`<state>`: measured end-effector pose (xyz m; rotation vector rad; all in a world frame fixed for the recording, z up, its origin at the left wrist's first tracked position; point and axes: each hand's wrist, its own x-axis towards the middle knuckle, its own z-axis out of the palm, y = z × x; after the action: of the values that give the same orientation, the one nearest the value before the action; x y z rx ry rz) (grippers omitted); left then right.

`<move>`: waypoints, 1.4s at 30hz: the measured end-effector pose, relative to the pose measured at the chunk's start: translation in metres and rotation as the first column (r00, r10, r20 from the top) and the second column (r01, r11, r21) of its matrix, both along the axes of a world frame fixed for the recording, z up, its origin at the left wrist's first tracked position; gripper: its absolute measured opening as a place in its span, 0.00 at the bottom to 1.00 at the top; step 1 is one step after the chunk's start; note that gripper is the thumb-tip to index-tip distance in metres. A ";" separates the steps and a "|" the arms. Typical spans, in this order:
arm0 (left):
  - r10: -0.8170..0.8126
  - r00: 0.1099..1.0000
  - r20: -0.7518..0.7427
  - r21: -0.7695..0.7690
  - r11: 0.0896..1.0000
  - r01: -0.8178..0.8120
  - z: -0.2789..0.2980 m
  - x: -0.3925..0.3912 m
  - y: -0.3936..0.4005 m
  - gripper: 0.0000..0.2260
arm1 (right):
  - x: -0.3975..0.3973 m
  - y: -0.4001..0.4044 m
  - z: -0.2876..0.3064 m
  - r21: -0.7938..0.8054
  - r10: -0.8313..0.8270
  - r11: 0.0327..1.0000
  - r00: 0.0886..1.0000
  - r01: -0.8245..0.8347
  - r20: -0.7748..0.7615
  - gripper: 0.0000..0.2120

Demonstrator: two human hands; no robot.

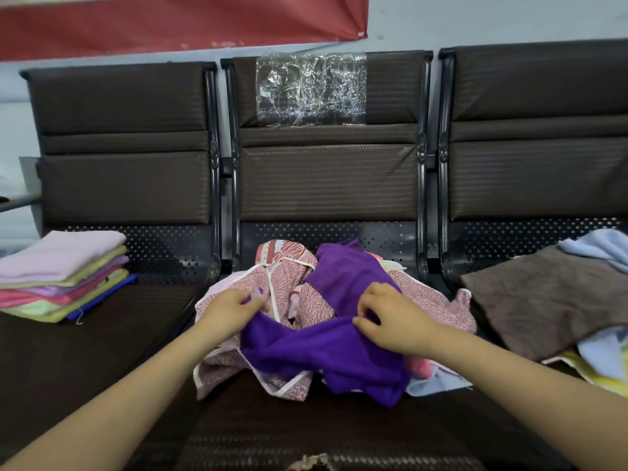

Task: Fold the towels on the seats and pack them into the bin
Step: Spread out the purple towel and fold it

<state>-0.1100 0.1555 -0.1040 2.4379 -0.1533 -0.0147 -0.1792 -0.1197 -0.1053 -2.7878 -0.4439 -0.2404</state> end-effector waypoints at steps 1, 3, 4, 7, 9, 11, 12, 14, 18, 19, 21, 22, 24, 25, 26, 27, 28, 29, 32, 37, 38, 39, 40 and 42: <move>0.051 0.998 0.036 -0.111 0.993 -0.047 0.006 0.000 0.003 0.16 | 0.002 -0.003 0.005 0.040 -0.025 0.999 0.999 0.024 0.025 0.06; 0.152 0.981 0.124 -0.267 0.957 -0.115 0.019 -0.003 0.009 0.19 | 0.004 -0.013 0.014 0.159 -0.068 0.986 0.996 0.057 0.061 0.07; 0.189 0.970 0.152 -0.316 0.939 -0.134 0.025 -0.005 0.012 0.19 | 0.004 -0.020 0.018 0.211 -0.070 0.976 0.996 0.056 0.058 0.08; 0.193 0.974 0.121 -0.442 0.889 -0.121 0.031 -0.008 0.014 0.19 | 0.000 -0.034 0.021 0.300 0.024 0.954 1.000 -0.017 -0.020 0.11; 0.150 0.986 0.077 -0.521 0.849 -0.089 0.029 -0.009 0.012 0.21 | -0.003 -0.035 0.016 0.258 0.102 0.964 0.984 -0.062 -0.147 0.13; 0.083 0.995 0.047 -0.559 0.828 -0.043 0.028 -0.014 0.008 0.24 | -0.005 -0.030 0.007 0.135 0.135 0.985 0.957 -0.103 -0.258 0.13; 0.048 0.998 0.048 -0.569 0.822 -0.012 0.027 -0.016 0.006 0.24 | -0.005 -0.025 0.003 0.072 0.135 0.990 0.947 -0.119 -0.292 0.14; -0.002 0.998 0.068 -0.593 0.804 0.042 0.027 -0.020 0.001 0.22 | -0.004 -0.013 0.000 -0.068 0.112 0.988 0.948 -0.138 -0.298 0.22; -0.074 0.985 0.154 -0.565 0.812 0.149 0.032 -0.028 -0.014 0.18 | 0.000 0.023 0.006 0.048 0.161 0.987 0.981 -0.157 -0.104 0.35; -0.101 0.977 0.188 -0.546 0.816 0.189 0.035 -0.031 -0.019 0.20 | 0.001 0.033 0.010 0.196 0.167 0.970 0.978 -0.141 -0.122 0.34; -0.174 0.947 0.271 -0.468 0.836 0.287 0.039 -0.035 -0.028 0.26 | 0.003 0.049 0.013 0.488 0.221 0.869 0.947 -0.083 -0.233 0.28; -0.201 0.929 0.311 -0.427 0.844 0.326 0.041 -0.037 -0.031 0.27 | 0.005 0.053 0.012 0.585 0.260 0.810 0.923 -0.049 -0.283 0.22; -0.202 0.913 0.354 -0.424 0.836 0.349 0.045 -0.038 -0.036 0.28 | 0.008 0.054 0.012 0.691 0.302 0.723 0.911 -0.026 -0.281 0.18; -0.170 0.917 0.361 -0.454 0.827 0.332 0.047 -0.038 -0.036 0.26 | 0.006 0.050 0.015 0.710 0.315 0.704 0.907 -0.026 -0.279 0.20; -0.119 0.922 0.368 -0.486 0.821 0.300 0.050 -0.037 -0.036 0.24 | 0.003 0.046 0.019 0.717 0.314 0.697 0.910 -0.026 -0.272 0.18; -0.052 0.925 0.376 -0.515 0.818 0.255 0.053 -0.035 -0.034 0.19 | -0.001 0.041 0.022 0.712 0.311 0.702 0.914 -0.036 -0.260 0.14; 0.023 0.926 0.378 -0.547 0.812 0.203 0.057 -0.033 -0.031 0.15 | -0.004 0.036 0.026 0.684 0.312 0.727 0.917 -0.062 -0.248 0.12; 0.094 0.928 0.360 -0.586 0.797 0.146 0.060 -0.030 -0.026 0.14 | -0.007 0.031 0.029 0.656 0.317 0.750 0.918 -0.087 -0.240 0.11; 0.247 0.935 0.254 -0.727 0.687 0.016 0.069 -0.018 -0.004 0.17 | -0.011 0.018 0.031 0.564 0.340 0.815 0.897 -0.132 -0.281 0.09; 0.442 0.882 0.162 -0.811 0.569 -0.135 0.090 -0.015 0.028 0.15 | -0.014 -0.014 0.056 0.671 0.252 0.741 0.935 -0.020 -0.250 0.16; 0.445 0.878 0.175 -0.766 0.622 -0.163 0.092 -0.017 0.029 0.15 | -0.014 -0.021 0.059 0.756 0.244 0.655 0.940 0.023 -0.240 0.23; 0.443 0.877 0.186 -0.705 0.682 -0.195 0.095 -0.023 0.028 0.17 | -0.016 -0.025 0.065 0.841 0.234 0.536 0.944 0.075 -0.233 0.27; 0.438 0.879 0.189 -0.651 0.726 -0.221 0.099 -0.030 0.023 0.18 | -0.016 -0.029 0.070 0.915 0.249 0.392 0.945 0.100 -0.211 0.30; 0.425 0.895 0.137 -0.677 0.700 -0.228 0.108 -0.041 0.014 0.15 | -0.018 -0.032 0.085 0.981 0.259 0.143 0.951 0.134 -0.168 0.28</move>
<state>-0.1505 0.1695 0.0041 1.7150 0.1454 0.4828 -0.1972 -0.1514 -0.0205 -1.3550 -0.1679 -0.0226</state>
